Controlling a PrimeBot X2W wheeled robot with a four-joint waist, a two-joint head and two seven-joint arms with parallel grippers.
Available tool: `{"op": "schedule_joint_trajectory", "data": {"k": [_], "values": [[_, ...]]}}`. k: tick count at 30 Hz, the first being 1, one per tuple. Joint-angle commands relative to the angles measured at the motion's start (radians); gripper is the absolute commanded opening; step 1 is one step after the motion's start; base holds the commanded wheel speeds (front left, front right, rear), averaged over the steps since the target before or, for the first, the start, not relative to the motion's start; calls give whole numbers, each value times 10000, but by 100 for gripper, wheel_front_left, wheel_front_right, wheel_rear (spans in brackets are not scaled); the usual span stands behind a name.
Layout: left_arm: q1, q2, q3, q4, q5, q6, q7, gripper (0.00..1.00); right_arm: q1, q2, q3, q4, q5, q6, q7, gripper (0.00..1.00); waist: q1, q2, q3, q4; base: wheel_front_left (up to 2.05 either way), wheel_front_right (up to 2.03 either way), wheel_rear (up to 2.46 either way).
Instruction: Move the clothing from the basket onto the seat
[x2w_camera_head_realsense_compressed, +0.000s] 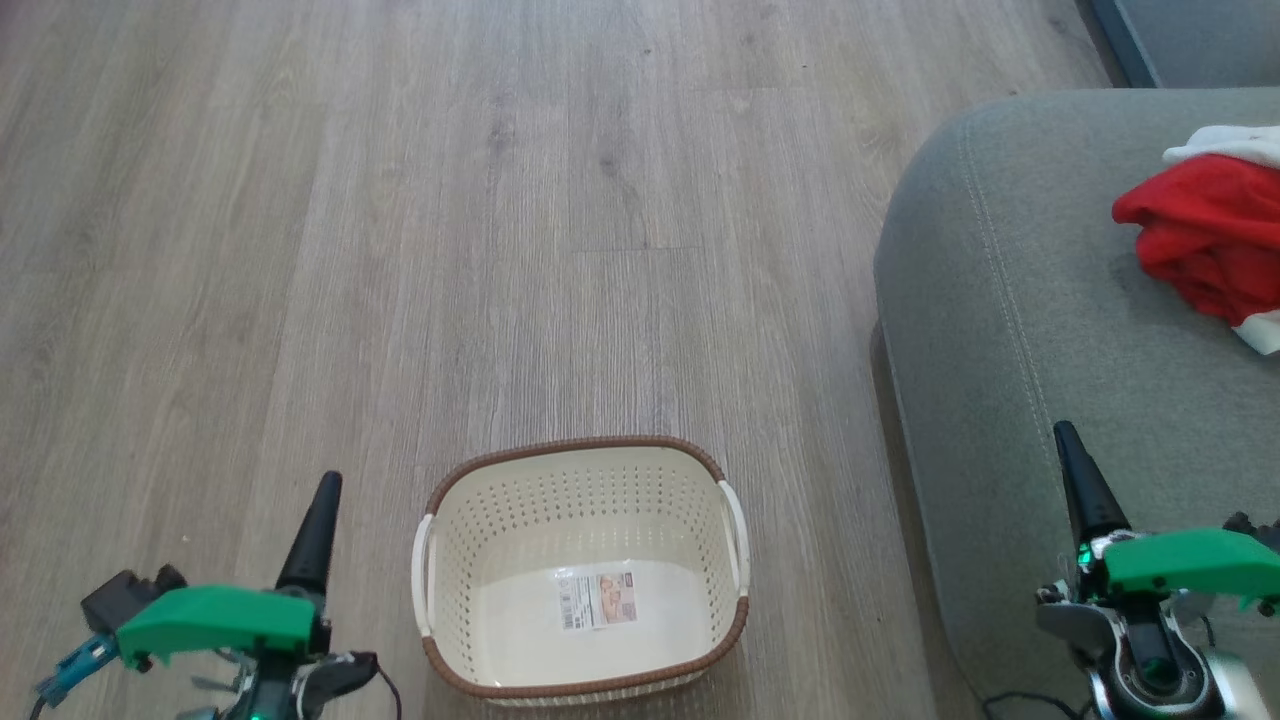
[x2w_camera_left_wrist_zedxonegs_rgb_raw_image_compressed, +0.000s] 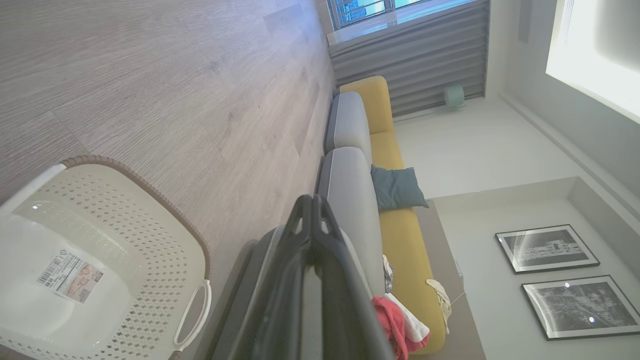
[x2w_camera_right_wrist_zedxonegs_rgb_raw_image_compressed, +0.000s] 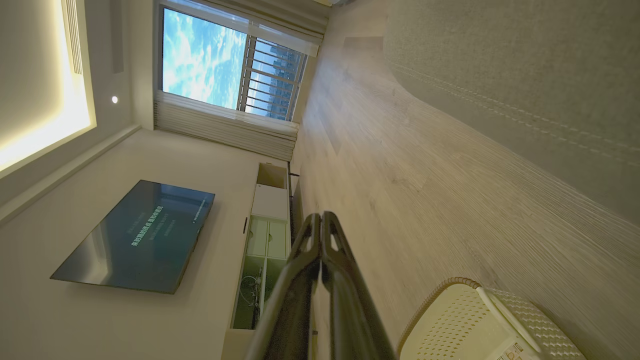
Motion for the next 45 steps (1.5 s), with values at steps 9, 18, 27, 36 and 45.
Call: {"op": "schedule_joint_trajectory", "data": {"k": [9, 18, 27, 36, 45], "values": [[-601, 63, 575, -359, -1153, -172, 321, 0, -371, 69, 33, -404, 1159, 0, 340, 0, 0, -1, -42, -29, 0, 0, 0], [-623, 60, 784, -376, -2137, -268, 591, 0, -369, 104, -43, -415, 2130, 0, 607, 0, 0, -1, -82, -58, 0, 0, 0], [-634, 55, 887, -384, -2592, -313, 722, 0, -368, 120, -78, -420, 2584, 0, 730, 0, 0, -1, -101, -72, 0, 0, 0], [-635, 47, 899, -384, -2582, -313, 732, 0, -368, 120, -77, -420, 2585, 0, 729, 0, 0, -1, -101, -72, 0, 0, 0], [-636, 39, 911, -384, -2573, -313, 741, 0, -368, 120, -76, -420, 2586, 0, 729, 0, 0, -1, -101, -72, 0, 0, 0]]}}
